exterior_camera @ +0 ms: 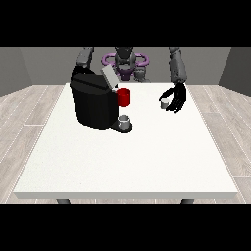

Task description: Insert the coffee pod into the coffee machine and close the lid

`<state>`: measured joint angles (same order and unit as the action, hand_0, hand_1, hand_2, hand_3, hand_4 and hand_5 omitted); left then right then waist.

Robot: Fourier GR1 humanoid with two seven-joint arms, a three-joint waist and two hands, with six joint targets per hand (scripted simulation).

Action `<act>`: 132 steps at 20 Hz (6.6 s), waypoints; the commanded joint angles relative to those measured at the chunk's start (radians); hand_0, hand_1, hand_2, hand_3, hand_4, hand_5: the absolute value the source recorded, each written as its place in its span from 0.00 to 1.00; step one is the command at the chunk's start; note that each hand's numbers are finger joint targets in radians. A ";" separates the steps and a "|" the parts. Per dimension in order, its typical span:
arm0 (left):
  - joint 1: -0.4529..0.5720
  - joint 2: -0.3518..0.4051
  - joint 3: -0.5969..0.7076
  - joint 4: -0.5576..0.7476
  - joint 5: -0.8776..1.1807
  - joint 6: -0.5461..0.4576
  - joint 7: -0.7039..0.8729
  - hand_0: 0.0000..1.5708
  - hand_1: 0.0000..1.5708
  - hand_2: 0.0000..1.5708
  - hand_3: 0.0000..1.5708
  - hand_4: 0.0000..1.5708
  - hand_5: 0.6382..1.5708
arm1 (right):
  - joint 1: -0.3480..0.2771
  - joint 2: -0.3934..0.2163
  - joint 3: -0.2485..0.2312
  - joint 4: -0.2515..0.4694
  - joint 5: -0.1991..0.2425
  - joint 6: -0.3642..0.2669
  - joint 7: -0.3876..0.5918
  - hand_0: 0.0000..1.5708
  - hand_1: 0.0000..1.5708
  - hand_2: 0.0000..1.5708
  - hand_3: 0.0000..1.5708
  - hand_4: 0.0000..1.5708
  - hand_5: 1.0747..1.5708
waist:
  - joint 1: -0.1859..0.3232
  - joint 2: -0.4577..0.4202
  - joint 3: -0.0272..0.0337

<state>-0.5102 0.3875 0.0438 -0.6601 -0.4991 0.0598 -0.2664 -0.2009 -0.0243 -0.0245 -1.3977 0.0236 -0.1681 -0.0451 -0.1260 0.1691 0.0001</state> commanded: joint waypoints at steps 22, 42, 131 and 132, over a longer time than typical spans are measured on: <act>-0.171 -0.015 -0.033 0.019 -0.111 -0.064 -0.032 0.85 0.85 0.89 0.87 0.38 1.00 | 0.040 -0.003 -0.037 0.090 -0.081 0.048 -0.008 0.00 0.00 0.00 0.00 0.27 1.00 | -0.017 -0.112 0.0003; -0.464 0.094 0.059 -0.018 -0.103 -0.212 0.069 0.65 0.65 0.77 0.78 0.32 1.00 | -0.038 0.015 0.023 0.060 -0.060 0.042 0.009 0.00 0.00 0.00 0.00 0.32 1.00 | -0.120 -0.067 -0.0003; -0.627 0.052 0.022 0.035 -0.262 -0.276 0.081 0.00 0.00 0.00 0.00 0.00 1.00 | -0.138 -0.042 -0.071 0.055 -0.088 -0.011 0.006 0.00 0.00 0.00 0.00 0.24 1.00 | -0.102 0.043 0.0000; -0.616 -0.021 -0.003 0.003 -0.268 -0.274 0.137 0.00 0.00 0.00 0.00 0.00 1.00 | -0.061 0.001 -0.058 0.126 -0.058 -0.041 -0.091 0.00 0.00 0.00 0.00 0.24 1.00 | -0.077 -0.002 0.0005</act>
<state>-1.1409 0.4235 0.0581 -0.6274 -0.7590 -0.2175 -0.1664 -0.2958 -0.0436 -0.0774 -1.3272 -0.0451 -0.1904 -0.0799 -0.2343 0.2046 0.0002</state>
